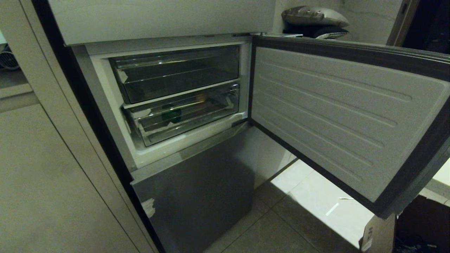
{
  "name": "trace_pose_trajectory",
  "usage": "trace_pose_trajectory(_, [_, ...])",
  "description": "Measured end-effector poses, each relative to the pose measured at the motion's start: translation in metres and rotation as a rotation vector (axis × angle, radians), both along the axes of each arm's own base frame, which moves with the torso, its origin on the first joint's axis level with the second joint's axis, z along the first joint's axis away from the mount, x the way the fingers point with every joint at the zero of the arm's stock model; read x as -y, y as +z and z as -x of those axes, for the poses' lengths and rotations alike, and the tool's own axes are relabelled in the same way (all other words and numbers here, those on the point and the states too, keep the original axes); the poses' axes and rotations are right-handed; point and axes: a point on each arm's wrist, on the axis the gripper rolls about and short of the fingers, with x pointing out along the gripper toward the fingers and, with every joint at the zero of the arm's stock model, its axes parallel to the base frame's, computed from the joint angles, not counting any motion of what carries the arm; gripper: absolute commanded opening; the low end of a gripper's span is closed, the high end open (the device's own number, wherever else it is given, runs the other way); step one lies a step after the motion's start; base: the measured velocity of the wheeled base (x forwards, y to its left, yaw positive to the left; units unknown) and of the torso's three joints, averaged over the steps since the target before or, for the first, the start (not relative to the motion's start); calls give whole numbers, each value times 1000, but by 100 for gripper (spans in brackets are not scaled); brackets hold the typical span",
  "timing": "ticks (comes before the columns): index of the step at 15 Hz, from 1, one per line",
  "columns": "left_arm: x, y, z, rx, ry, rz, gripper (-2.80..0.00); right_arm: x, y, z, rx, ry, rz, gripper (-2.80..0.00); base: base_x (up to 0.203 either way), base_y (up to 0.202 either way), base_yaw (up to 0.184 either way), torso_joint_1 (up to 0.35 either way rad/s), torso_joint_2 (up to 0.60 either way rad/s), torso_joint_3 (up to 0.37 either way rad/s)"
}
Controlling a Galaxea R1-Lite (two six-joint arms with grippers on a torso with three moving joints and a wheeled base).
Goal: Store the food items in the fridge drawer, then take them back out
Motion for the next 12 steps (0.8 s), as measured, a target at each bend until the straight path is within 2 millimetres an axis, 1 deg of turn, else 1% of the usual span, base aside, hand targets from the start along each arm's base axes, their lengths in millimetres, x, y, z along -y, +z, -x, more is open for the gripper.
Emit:
trace_pose_trajectory(2, [0, 0, 0, 0, 0, 0, -280, -12, -5, 10, 7, 43, 6, -280, 0, 0, 0, 0, 0, 0])
trace_pose_trajectory(4, [0, 0, 0, 0, 0, 0, -280, -23, -5, 15, 21, 96, 9, -280, 0, 0, 0, 0, 0, 0])
trace_pose_trajectory(8, [0, 0, 0, 0, 0, 0, -280, -45, -4, 17, 40, 239, 20, -280, 0, 0, 0, 0, 0, 0])
trace_pose_trajectory(12, [0, 0, 0, 0, 0, 0, -280, -69, -2, 15, 53, 325, 22, -280, 0, 0, 0, 0, 0, 0])
